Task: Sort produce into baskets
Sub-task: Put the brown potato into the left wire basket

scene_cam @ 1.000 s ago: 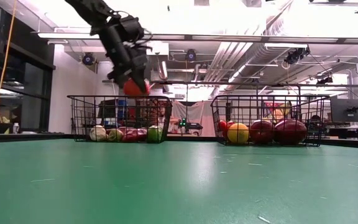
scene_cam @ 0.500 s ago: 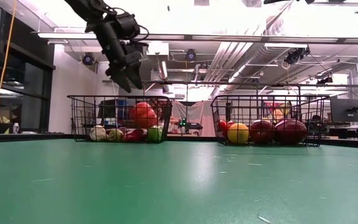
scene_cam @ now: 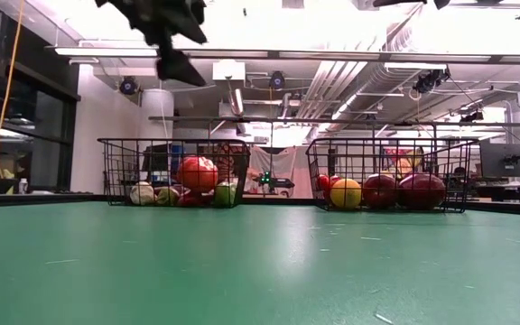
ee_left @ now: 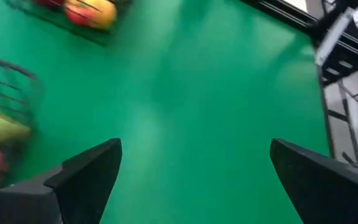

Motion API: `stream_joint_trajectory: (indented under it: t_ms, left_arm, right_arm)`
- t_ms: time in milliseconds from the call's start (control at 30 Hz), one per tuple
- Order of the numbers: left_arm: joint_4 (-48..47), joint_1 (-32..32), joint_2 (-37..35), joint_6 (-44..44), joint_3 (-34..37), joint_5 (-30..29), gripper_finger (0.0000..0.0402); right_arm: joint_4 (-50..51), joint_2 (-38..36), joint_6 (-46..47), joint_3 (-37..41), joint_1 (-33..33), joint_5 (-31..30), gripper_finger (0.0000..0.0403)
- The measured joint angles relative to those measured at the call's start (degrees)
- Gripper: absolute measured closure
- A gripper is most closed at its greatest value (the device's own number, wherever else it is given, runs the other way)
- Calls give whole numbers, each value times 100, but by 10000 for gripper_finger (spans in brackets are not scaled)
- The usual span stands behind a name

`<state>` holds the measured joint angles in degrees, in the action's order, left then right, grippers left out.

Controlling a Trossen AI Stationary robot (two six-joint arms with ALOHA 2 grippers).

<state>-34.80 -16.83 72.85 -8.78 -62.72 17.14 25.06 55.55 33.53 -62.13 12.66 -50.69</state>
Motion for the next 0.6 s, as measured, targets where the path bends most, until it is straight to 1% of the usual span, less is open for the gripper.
stream_joint_trajectory:
  t_ms: [167,233,300,400,467,533,600]
  left_arm:
    - [459,1692,-618,-1358,957,-949,2]
    - [489,2485,-736,-1891,1166,-1118,2]
    - [389,3257,-733,-2383,1205,-1071,2]
    - [-142,4181,-663,-2856,1042,-622,2]
    - [-715,4611,-589,-3036,852,-420,2]
    - [-1369,4954,-520,-3045,791,-379,2]
    - [-1717,5236,-500,-2964,821,-382,2]
  right_arm:
    - [-2,6,-17,5,48,729,107]
    - [-5,64,-29,36,145,1025,107]
    - [-40,154,-34,128,304,1255,107]
    - [-179,381,44,275,561,1446,107]
    - [-286,586,274,354,740,1495,107]
    - [-547,834,539,393,899,1521,107]
    - [-867,1106,695,396,1076,1521,107]
